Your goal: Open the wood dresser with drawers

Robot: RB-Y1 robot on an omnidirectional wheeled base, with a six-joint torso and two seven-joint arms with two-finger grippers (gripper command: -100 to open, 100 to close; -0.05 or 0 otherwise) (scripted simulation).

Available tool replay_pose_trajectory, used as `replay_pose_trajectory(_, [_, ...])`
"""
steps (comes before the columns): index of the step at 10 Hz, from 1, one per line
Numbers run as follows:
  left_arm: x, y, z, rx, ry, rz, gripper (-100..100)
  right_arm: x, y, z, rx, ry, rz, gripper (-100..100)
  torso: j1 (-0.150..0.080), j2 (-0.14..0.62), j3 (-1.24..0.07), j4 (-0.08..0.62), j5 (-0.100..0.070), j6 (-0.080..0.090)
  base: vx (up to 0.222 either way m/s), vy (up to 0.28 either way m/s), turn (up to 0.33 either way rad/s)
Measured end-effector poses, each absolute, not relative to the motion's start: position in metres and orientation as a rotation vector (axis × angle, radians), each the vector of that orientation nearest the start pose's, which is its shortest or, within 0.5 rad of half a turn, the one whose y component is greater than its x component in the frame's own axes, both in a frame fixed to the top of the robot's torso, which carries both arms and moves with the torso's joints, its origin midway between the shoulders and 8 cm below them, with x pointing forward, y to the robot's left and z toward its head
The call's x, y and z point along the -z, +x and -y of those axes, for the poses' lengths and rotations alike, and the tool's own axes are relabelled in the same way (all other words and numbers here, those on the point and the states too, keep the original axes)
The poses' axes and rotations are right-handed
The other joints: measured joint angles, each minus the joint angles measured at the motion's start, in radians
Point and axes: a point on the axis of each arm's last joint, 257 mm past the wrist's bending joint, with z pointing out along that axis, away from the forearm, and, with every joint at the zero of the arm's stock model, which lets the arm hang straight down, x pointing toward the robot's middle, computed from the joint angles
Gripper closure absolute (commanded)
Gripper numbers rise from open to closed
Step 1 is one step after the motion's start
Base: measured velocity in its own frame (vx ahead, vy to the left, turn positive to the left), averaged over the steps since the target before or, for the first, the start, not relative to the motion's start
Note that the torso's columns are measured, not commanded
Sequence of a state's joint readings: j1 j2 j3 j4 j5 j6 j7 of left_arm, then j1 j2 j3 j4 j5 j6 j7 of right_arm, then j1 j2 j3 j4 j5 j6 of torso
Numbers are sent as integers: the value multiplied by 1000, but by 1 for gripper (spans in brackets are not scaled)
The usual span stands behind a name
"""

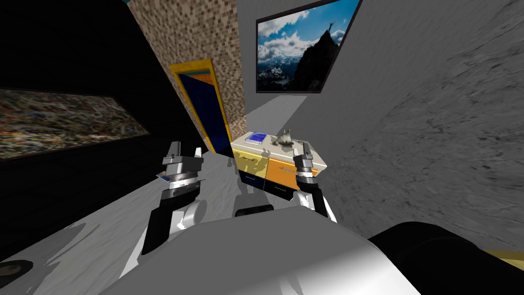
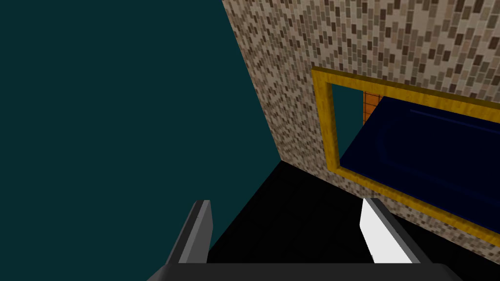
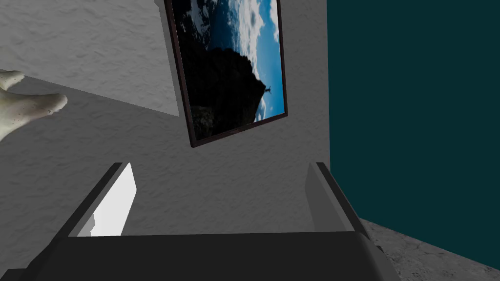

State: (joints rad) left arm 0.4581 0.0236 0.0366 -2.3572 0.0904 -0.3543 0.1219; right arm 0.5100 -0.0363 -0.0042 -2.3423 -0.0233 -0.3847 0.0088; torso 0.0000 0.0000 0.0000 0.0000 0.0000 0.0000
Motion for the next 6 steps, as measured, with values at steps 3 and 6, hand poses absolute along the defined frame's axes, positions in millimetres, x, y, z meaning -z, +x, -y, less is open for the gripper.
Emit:
replay_pose_trajectory(3, [-46, 352, -293, 1451, -761, -562, 0, -27, 350, 281, -1289, 692, -672, 0, 0, 175, -351, 176, 0, 0, 0, 0, 0])
replay_pose_trajectory(6, [-46, 352, -293, 1451, -761, -562, 0, -27, 350, 281, -1289, 692, -672, 0, 0, 396, -792, 396, 0, 0, 0, 0, 0])
